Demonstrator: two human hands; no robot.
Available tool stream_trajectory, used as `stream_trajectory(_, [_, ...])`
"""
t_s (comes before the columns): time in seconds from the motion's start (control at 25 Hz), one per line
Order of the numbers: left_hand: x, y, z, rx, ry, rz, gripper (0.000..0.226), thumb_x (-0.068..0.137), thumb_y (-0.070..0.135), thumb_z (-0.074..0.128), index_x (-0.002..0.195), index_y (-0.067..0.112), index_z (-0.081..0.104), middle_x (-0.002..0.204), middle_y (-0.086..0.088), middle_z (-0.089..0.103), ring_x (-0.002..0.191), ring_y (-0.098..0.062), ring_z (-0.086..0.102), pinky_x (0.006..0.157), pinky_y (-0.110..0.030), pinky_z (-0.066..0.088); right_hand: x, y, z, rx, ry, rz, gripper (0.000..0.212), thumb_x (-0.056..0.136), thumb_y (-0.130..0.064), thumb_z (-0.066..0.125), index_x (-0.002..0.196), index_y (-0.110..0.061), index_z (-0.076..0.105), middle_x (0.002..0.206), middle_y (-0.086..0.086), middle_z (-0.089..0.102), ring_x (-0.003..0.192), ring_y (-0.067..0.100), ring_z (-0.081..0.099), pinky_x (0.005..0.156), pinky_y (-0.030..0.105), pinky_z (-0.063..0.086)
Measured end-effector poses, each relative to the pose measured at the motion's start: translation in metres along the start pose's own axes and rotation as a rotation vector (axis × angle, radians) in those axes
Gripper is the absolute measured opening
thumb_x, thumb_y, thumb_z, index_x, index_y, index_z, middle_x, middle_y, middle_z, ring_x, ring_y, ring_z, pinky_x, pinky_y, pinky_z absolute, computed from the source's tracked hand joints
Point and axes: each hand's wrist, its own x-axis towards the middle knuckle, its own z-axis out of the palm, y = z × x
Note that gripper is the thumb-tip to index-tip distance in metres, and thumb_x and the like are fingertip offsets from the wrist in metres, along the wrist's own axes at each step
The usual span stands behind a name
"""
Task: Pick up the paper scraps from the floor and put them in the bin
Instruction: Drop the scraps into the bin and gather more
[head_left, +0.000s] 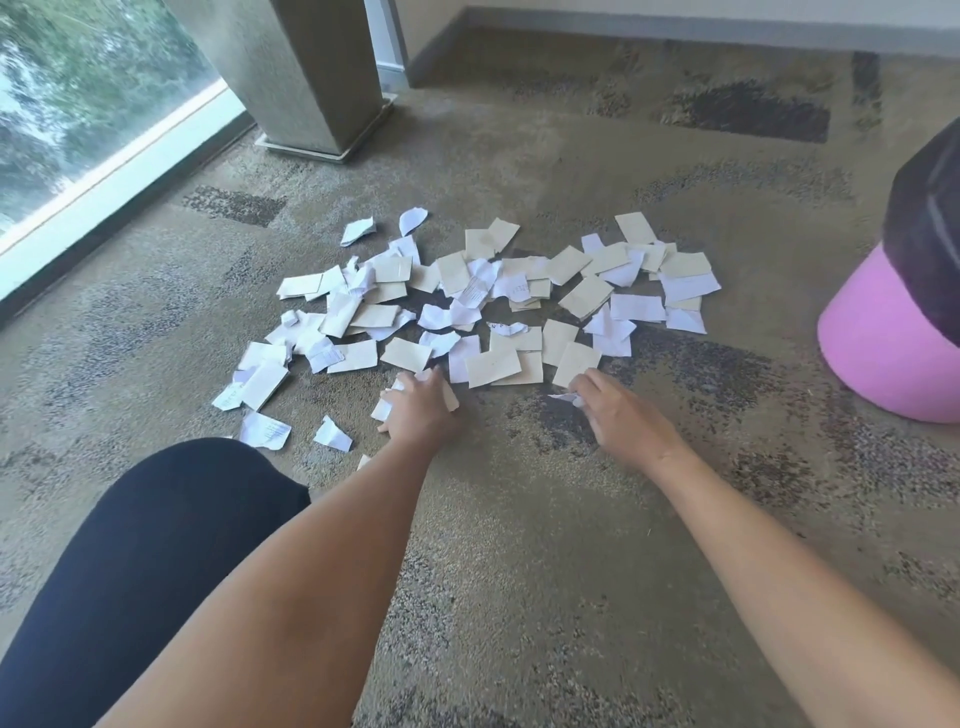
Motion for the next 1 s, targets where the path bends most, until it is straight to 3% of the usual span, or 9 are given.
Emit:
stream_trajectory(0.12, [0.004, -0.003, 0.001, 0.139, 0.071, 0.043, 0.049, 0.088, 0.020, 0.057, 0.134, 0.021, 0.040, 0.125, -0.015, 0.043, 0.112, -0.041, 0.047, 0.081, -0.050, 0.053, 0.002, 0.004, -0.008, -0.034, -0.019, 0.010, 0.017, 0.102, -0.008, 0.036, 0.114, -0.013, 0.048, 0.108, -0.002, 0.048, 0.075, 0.010, 0.044, 0.046, 0.015, 0.024])
stream_trajectory(0.28, [0.003, -0.010, -0.002, 0.223, 0.139, 0.130, 0.048, 0.090, 0.005, 0.061, 0.130, 0.019, 0.038, 0.118, -0.017, 0.047, 0.108, -0.036, 0.051, 0.070, -0.040, 0.049, 0.005, 0.006, -0.016, 0.012, 0.029, 0.038, 0.017, 0.104, -0.015, 0.035, 0.113, -0.013, 0.048, 0.107, -0.003, 0.049, 0.080, 0.011, 0.050, 0.052, 0.016, 0.029])
stream_trajectory(0.4, [-0.003, -0.010, 0.002, 0.106, 0.184, 0.125, 0.048, 0.088, 0.006, 0.065, 0.126, 0.020, 0.038, 0.119, -0.017, 0.047, 0.111, -0.036, 0.048, 0.070, -0.041, 0.053, 0.006, 0.008, -0.020, -0.014, 0.053, 0.051, 0.016, 0.105, -0.021, 0.036, 0.110, -0.014, 0.049, 0.105, -0.004, 0.050, 0.065, 0.005, 0.040, 0.044, 0.016, 0.027])
stream_trajectory(0.48, [-0.005, -0.009, 0.002, 0.026, 0.203, 0.111, 0.043, 0.088, 0.011, 0.066, 0.123, 0.019, 0.042, 0.120, -0.016, 0.047, 0.111, -0.035, 0.048, 0.073, -0.043, 0.054, 0.006, 0.011, -0.022, -0.025, 0.072, 0.081, 0.012, 0.104, -0.023, 0.036, 0.109, -0.017, 0.046, 0.103, -0.006, 0.048, 0.063, 0.008, 0.043, 0.041, 0.023, 0.038])
stream_trajectory(0.6, [-0.005, -0.004, -0.009, -0.185, 0.279, 0.057, 0.034, 0.089, 0.020, 0.066, 0.117, 0.015, 0.049, 0.112, -0.016, 0.052, 0.105, -0.036, 0.055, 0.077, -0.046, 0.055, 0.009, 0.012, -0.026, 0.007, 0.109, 0.120, 0.016, 0.104, -0.029, 0.034, 0.106, -0.018, 0.044, 0.101, -0.005, 0.047, 0.063, 0.013, 0.048, 0.049, 0.037, 0.051])
stream_trajectory(0.76, [-0.013, 0.036, -0.032, -0.424, 0.354, 0.069, 0.016, 0.087, 0.019, 0.059, 0.093, 0.011, 0.046, 0.093, -0.012, 0.055, 0.085, -0.033, 0.057, 0.060, -0.032, 0.040, 0.015, 0.009, -0.037, 0.140, 0.190, 0.158, 0.017, 0.104, -0.029, 0.033, 0.107, -0.017, 0.044, 0.104, -0.003, 0.046, 0.076, 0.019, 0.054, 0.060, 0.045, 0.052])
stream_trajectory(1.0, [-0.036, 0.111, -0.061, -0.742, 0.285, 0.219, 0.008, 0.084, 0.012, 0.055, 0.089, 0.011, 0.049, 0.079, -0.010, 0.064, 0.067, -0.028, 0.065, 0.053, -0.039, 0.053, 0.031, 0.010, -0.067, 0.415, 0.462, 0.275, 0.018, 0.103, -0.017, 0.041, 0.116, -0.010, 0.050, 0.108, 0.002, 0.052, 0.092, 0.018, 0.050, 0.074, 0.033, 0.041])
